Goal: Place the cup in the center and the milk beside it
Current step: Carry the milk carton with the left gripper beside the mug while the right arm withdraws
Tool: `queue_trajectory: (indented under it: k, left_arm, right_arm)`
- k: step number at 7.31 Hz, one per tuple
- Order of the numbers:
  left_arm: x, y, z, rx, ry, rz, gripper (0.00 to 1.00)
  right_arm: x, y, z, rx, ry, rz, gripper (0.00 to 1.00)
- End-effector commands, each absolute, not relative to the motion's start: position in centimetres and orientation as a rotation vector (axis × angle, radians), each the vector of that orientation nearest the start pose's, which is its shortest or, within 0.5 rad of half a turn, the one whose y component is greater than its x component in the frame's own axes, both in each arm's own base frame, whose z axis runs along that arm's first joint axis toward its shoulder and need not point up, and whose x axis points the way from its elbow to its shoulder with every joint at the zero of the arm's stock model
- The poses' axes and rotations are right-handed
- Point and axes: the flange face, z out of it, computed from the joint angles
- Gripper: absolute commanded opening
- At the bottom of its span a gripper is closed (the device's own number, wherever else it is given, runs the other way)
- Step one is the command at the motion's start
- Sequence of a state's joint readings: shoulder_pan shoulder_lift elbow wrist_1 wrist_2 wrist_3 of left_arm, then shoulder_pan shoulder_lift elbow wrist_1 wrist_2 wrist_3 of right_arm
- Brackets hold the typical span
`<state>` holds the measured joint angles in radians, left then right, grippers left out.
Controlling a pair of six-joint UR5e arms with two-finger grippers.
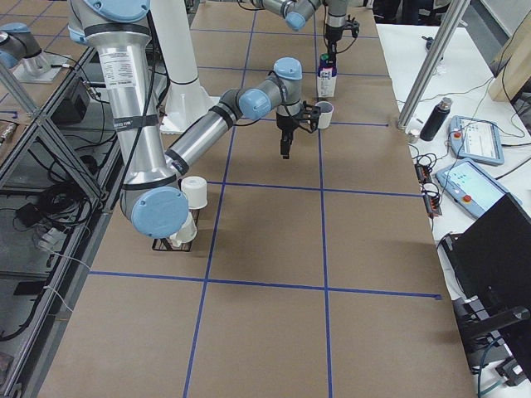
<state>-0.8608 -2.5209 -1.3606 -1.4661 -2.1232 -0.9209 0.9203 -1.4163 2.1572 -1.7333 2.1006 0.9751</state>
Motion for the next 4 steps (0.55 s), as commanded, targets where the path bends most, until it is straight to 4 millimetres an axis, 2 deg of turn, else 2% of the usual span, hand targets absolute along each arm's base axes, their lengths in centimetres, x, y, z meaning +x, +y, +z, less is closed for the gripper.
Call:
queue_trajectory:
  k: [1,2,3,4]
  left_arm:
    - [47.6,-62.1,13.7,0.015,0.829,-0.015,0.0]
    - [47.5,-62.2,13.7,0.02,0.825,-0.017,0.06]
    - [47.6,-62.2,13.9,0.021,0.824,-0.013,0.78]
    - [47.5,-62.1,13.5,0.025,0.826,-0.012,0.98]
  right_arm:
    - [-22.0,-43.4,33.9,0.006,-0.771,0.148,1.0]
    - [-21.7,-43.3,33.6,0.011,-0.776,0.15,1.0]
    - [-21.2,-42.7,33.2,0.007,-0.79,0.147,1.0]
    - [-21.0,-42.5,33.0,0.007,-0.797,0.147,1.0]
